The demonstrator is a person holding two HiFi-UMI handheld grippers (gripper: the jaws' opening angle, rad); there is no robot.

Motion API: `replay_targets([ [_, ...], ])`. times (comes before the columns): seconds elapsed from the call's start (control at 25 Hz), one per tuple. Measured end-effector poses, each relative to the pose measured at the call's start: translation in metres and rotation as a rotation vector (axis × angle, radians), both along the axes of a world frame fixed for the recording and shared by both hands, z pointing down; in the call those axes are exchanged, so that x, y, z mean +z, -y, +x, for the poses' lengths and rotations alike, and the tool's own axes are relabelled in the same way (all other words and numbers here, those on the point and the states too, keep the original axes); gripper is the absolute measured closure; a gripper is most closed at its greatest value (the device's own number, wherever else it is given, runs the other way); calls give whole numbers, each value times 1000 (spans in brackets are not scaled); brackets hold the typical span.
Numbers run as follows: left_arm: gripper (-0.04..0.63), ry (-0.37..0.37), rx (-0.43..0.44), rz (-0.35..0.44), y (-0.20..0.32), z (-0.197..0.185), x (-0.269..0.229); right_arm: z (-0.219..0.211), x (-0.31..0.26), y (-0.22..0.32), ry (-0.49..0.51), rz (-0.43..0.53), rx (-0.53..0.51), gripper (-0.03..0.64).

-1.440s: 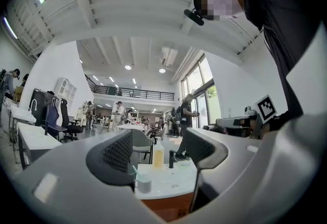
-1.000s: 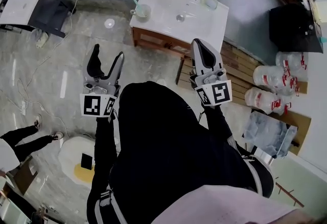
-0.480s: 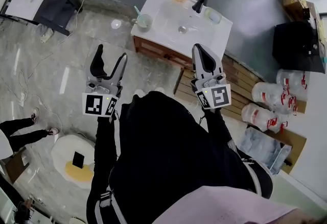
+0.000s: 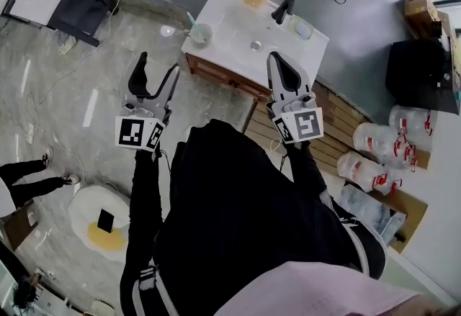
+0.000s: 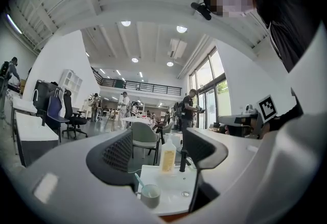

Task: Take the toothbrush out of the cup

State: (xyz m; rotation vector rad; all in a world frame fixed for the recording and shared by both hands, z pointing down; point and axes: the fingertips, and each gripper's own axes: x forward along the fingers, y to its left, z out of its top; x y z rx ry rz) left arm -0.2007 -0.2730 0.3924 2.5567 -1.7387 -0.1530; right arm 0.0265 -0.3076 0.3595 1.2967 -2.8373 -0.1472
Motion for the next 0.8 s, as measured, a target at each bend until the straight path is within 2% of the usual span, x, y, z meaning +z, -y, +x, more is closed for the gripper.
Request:
replay_targets([
  [0.4,284,-3,46,-65,37,8,34,1,16,23,-13,-20,16,617],
  [0.8,284,-33,77,-172,90,9,102,7,47,43,-32,-38,32,617],
])
